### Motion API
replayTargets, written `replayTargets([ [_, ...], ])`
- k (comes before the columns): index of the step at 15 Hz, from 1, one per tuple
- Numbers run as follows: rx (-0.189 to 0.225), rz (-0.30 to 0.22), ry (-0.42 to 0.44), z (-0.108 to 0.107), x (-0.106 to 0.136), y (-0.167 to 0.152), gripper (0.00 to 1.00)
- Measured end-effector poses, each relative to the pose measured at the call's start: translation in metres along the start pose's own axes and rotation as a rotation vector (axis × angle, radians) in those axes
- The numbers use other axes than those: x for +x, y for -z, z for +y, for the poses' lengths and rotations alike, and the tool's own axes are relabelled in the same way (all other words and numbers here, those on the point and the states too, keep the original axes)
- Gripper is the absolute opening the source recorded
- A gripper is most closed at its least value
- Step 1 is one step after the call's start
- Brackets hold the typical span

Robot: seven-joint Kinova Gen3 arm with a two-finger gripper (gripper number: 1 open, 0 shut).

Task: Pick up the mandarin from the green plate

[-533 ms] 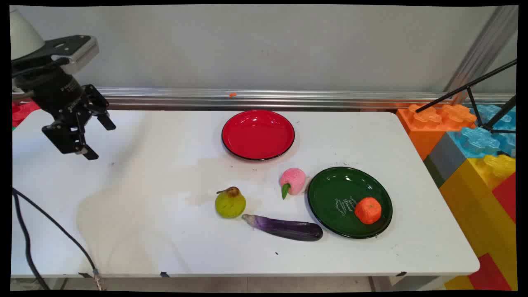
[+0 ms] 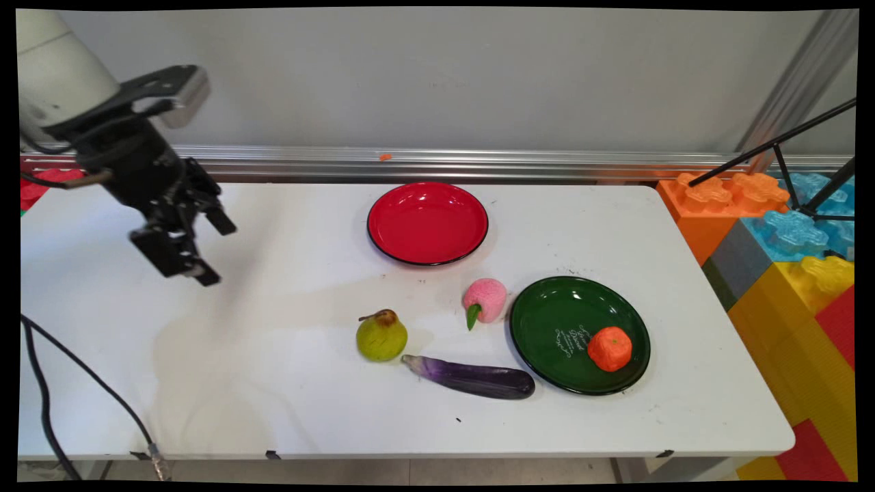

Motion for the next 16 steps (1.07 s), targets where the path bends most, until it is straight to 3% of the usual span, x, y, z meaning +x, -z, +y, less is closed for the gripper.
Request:
replayTargets([
  [8,0.048,0.044,0.151,0.063,0.104,-0.018,1.00],
  [16,0.083,0.106,0.197,0.116,0.216,-0.052,1.00],
])
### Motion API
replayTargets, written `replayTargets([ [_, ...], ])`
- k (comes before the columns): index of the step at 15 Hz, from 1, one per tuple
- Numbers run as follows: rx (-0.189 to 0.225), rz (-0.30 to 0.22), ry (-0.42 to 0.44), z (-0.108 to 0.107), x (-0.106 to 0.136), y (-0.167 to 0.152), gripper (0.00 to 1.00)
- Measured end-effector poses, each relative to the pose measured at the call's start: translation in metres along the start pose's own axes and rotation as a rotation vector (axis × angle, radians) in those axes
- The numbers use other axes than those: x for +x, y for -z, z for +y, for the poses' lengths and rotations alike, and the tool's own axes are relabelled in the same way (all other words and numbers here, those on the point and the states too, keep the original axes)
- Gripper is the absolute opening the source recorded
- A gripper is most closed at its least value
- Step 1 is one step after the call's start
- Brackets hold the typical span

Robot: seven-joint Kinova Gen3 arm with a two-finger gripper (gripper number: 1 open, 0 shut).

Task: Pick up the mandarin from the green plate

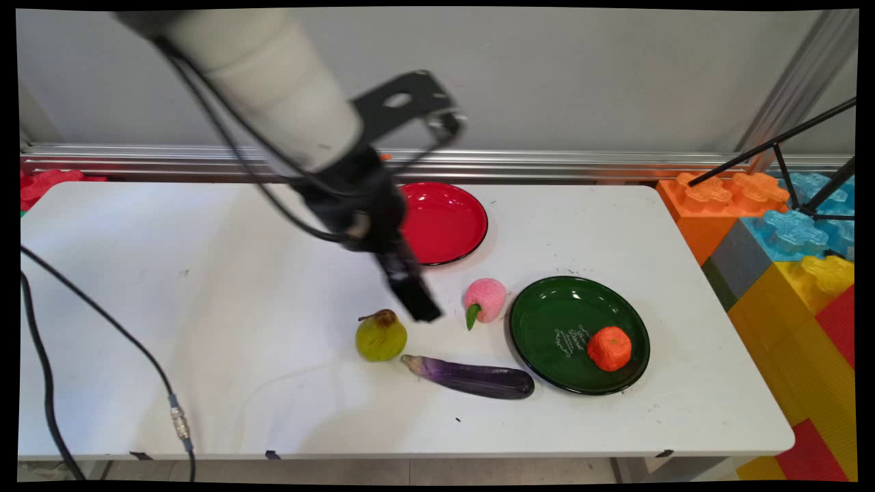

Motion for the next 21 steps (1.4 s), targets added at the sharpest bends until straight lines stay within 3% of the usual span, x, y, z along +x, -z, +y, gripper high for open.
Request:
replayTargets([
  [3,0.006,0.032,0.011,0.020,0.034,-0.026,1.00],
  [9,0.018,0.109,0.010,0.036,0.082,-0.083,1.00],
  [21,-0.012,0.165,-0.011,0.041,0.120,-0.197,1.00],
])
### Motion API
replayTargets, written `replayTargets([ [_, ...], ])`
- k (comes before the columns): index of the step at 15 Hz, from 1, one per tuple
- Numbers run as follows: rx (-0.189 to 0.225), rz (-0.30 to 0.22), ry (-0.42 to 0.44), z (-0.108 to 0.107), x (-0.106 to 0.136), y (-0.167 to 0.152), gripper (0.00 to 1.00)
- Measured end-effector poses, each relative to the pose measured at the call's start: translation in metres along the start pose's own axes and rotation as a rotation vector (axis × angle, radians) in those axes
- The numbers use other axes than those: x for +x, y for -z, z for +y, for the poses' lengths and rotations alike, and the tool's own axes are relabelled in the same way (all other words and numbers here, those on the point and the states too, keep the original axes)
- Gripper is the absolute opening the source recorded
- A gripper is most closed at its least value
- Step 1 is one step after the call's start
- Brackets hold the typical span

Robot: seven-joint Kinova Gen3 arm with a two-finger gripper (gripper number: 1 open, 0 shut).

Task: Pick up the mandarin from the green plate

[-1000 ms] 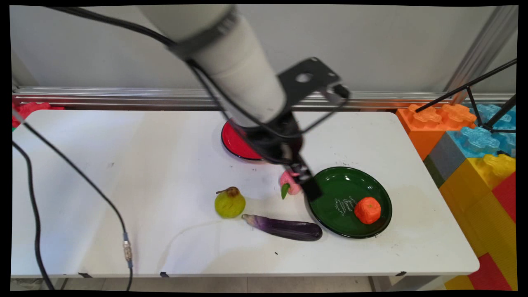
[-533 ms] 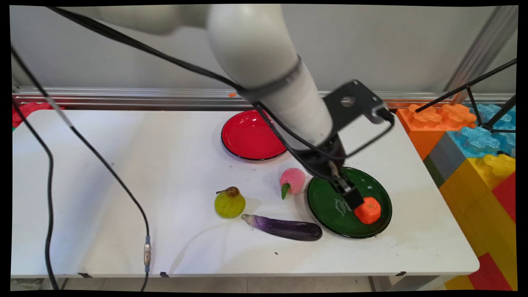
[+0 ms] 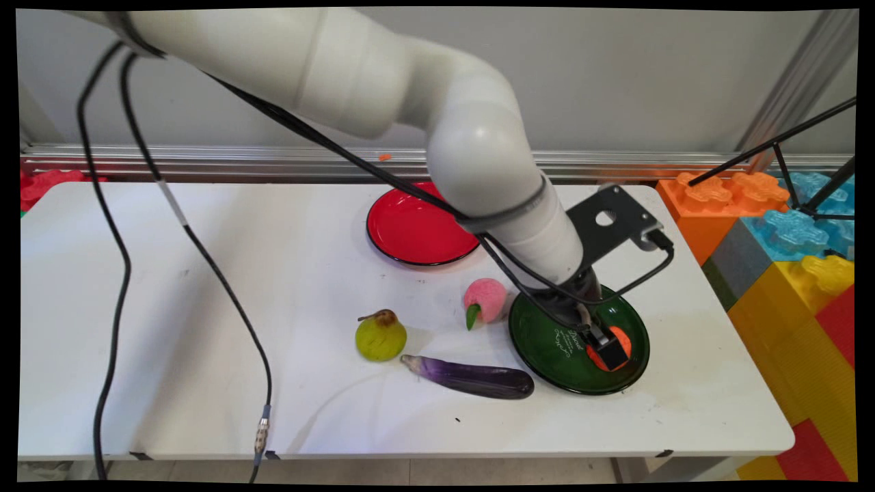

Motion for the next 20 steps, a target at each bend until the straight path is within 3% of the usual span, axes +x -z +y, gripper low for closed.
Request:
replayTargets([
  [4,0.003,0.018,0.015,-0.006,0.001,-0.028,1.00],
  [11,-0.027,0.045,0.033,-0.016,-0.007,-0.073,1.00],
  [20,-0.046,0.080,0.046,-0.029,-0.010,-0.107,1.00],
])
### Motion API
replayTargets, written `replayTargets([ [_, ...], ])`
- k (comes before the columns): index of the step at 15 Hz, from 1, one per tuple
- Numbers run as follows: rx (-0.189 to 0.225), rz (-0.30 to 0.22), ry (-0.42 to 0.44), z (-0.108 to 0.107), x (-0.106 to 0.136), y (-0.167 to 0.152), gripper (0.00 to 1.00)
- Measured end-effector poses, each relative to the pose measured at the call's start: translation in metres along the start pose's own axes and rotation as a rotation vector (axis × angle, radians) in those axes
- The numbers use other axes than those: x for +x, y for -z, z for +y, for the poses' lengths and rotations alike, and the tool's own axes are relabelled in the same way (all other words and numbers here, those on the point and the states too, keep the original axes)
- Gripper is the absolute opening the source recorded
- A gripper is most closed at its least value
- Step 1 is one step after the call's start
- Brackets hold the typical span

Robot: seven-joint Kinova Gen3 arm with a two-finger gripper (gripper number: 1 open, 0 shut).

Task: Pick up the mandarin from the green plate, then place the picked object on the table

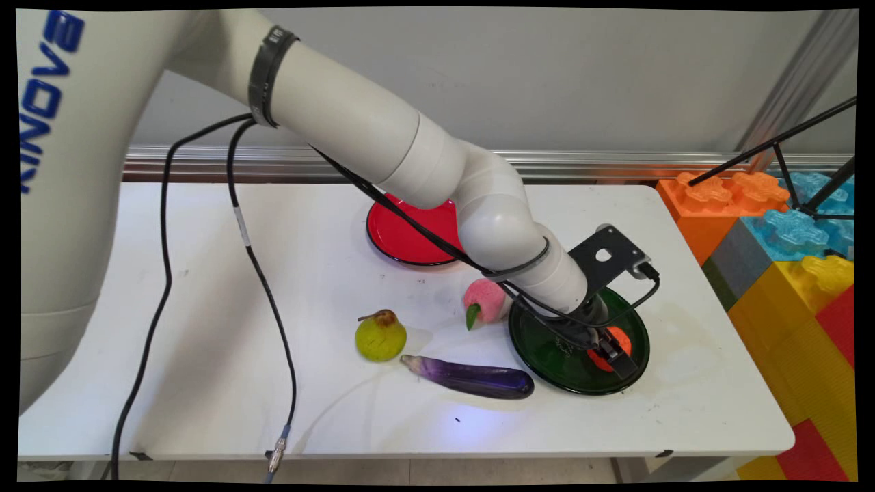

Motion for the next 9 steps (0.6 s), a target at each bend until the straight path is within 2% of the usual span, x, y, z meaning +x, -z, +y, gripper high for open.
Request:
replayTargets([
  [4,0.000,0.014,-0.007,-0.0026,0.0015,-0.0059,1.00],
  [5,-0.002,0.019,-0.009,-0.0027,0.0022,-0.0064,0.00],
  [9,-0.016,0.027,-0.010,-0.0001,0.0040,-0.0068,0.00],
])
